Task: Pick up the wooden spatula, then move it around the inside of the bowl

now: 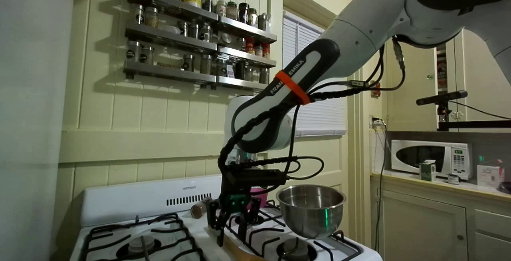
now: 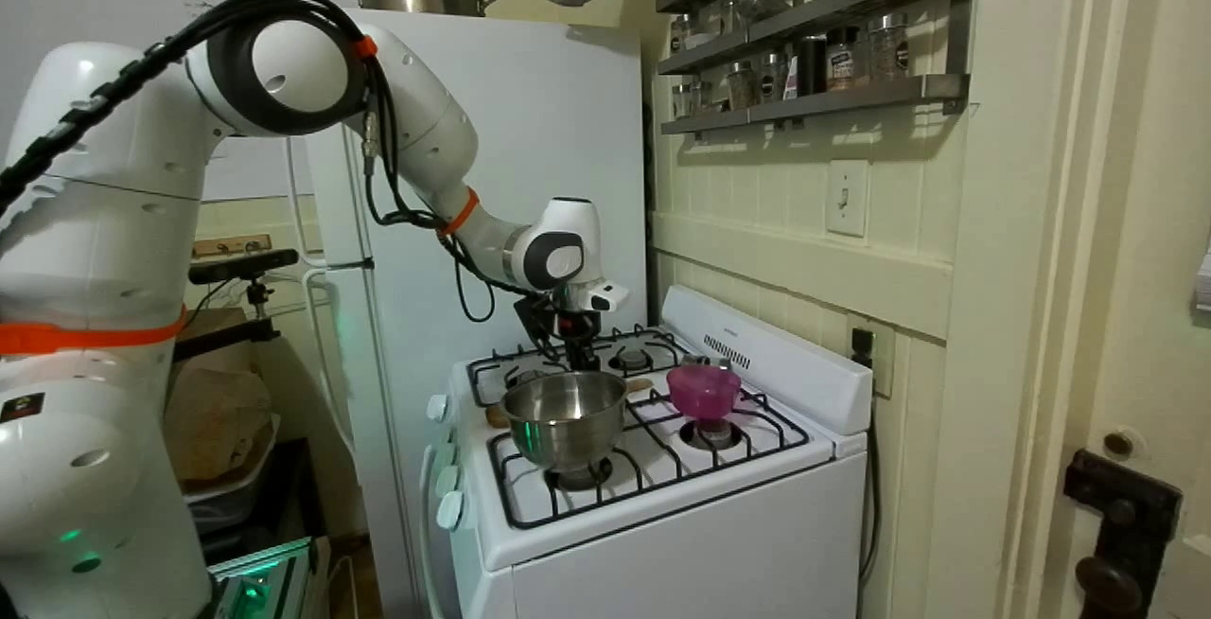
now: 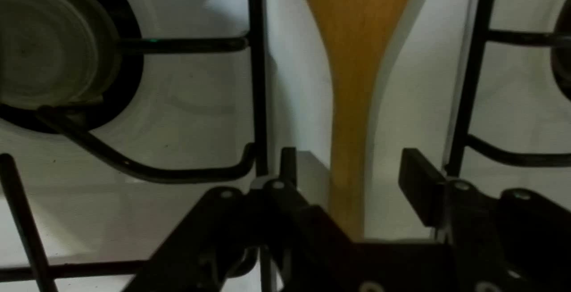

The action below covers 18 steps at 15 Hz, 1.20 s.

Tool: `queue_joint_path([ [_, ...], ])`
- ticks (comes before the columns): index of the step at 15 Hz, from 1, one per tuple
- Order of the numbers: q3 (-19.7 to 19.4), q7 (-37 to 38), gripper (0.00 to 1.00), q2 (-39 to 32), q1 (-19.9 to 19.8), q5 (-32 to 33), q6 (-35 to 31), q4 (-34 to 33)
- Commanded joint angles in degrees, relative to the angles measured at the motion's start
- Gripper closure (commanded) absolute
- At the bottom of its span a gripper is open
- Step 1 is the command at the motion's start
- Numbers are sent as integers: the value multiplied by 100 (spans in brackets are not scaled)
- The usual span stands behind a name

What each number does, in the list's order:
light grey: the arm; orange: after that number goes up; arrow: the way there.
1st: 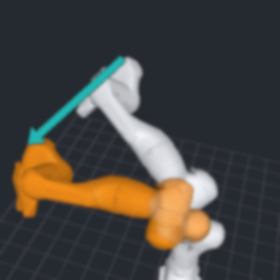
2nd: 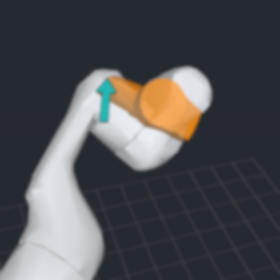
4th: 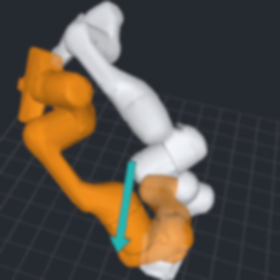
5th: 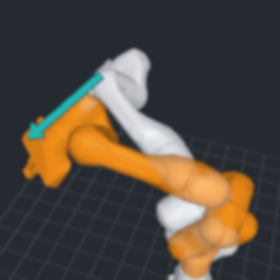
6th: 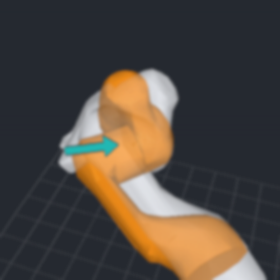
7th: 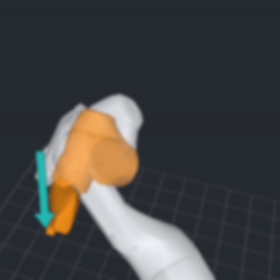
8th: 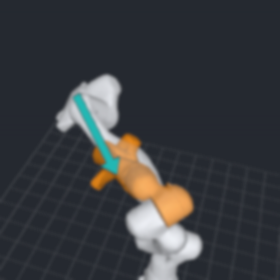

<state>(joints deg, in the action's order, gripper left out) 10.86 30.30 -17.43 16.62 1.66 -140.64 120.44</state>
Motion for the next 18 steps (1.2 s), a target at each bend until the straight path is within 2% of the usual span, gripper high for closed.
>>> queue_joint_path([
  [1,-65,-113,35,-101,140,-15,-126,-11],
  [2,-71,-119,33,-111,158,-3,-124,-12],
  [4,-72,-130,47,-128,172,-19,-124,-7],
  [5,-73,-139,63,-134,176,-22,-114,-6],
  [7,-76,-149,79,-148,180,-23,-120,1],
  [10,-83,-200,95,-152,166,-44,-108,10],
  [11,-92,-205,91,-146,170,-26,-94,24],
  [12,-92,-216,95,-139,167,-25,-83,37],
  [16,-122,-58,95,76,204,15,9,105],
  [18,-193,216,95,399,268,134,64,230],
])
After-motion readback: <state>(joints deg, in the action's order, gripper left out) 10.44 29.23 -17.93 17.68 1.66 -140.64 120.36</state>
